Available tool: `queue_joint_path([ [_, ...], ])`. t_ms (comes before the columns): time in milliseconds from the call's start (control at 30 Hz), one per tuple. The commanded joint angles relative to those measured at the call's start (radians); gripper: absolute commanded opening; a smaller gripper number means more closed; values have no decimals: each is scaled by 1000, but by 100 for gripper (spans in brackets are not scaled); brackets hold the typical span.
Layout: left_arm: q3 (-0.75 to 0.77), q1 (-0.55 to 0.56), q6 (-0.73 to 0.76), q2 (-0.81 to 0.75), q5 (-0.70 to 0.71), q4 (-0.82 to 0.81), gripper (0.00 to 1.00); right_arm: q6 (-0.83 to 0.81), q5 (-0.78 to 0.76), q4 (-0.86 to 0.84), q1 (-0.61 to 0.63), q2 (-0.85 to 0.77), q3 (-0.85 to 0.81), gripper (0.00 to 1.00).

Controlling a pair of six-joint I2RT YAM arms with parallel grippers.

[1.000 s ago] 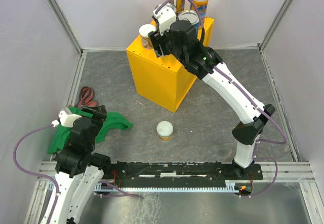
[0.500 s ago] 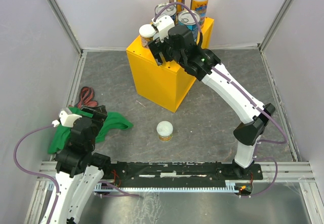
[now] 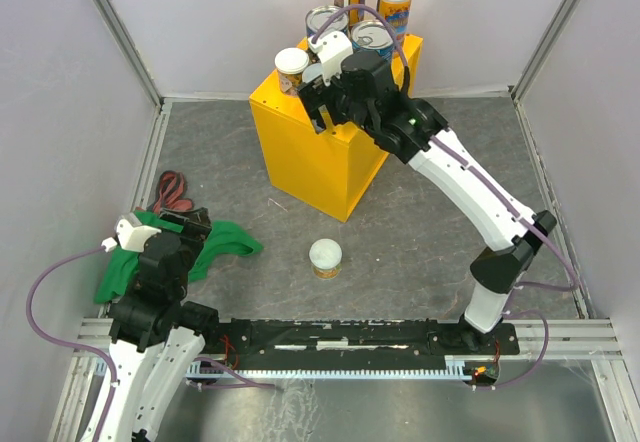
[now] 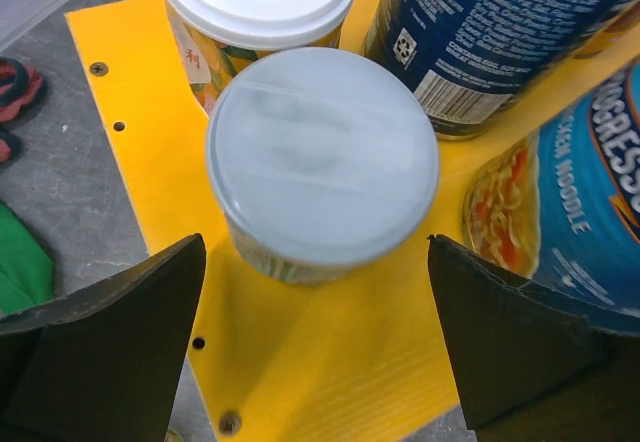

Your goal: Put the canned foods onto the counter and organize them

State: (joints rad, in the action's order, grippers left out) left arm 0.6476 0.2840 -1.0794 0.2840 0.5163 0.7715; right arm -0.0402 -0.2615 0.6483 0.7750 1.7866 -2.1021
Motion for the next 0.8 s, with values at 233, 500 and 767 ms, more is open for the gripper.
queue_joint_path([
  [233, -9, 3, -13, -5, 4, -32, 86, 37, 29, -68, 16, -207, 130, 99],
  [500, -20, 4, -19, -9, 2, -33, 86, 83, -11, -101, 75, -414, 395, 98],
  [767, -46, 3, -24, 7, -19, -73, 86, 97, -93, -50, 241, -577, 612, 96],
])
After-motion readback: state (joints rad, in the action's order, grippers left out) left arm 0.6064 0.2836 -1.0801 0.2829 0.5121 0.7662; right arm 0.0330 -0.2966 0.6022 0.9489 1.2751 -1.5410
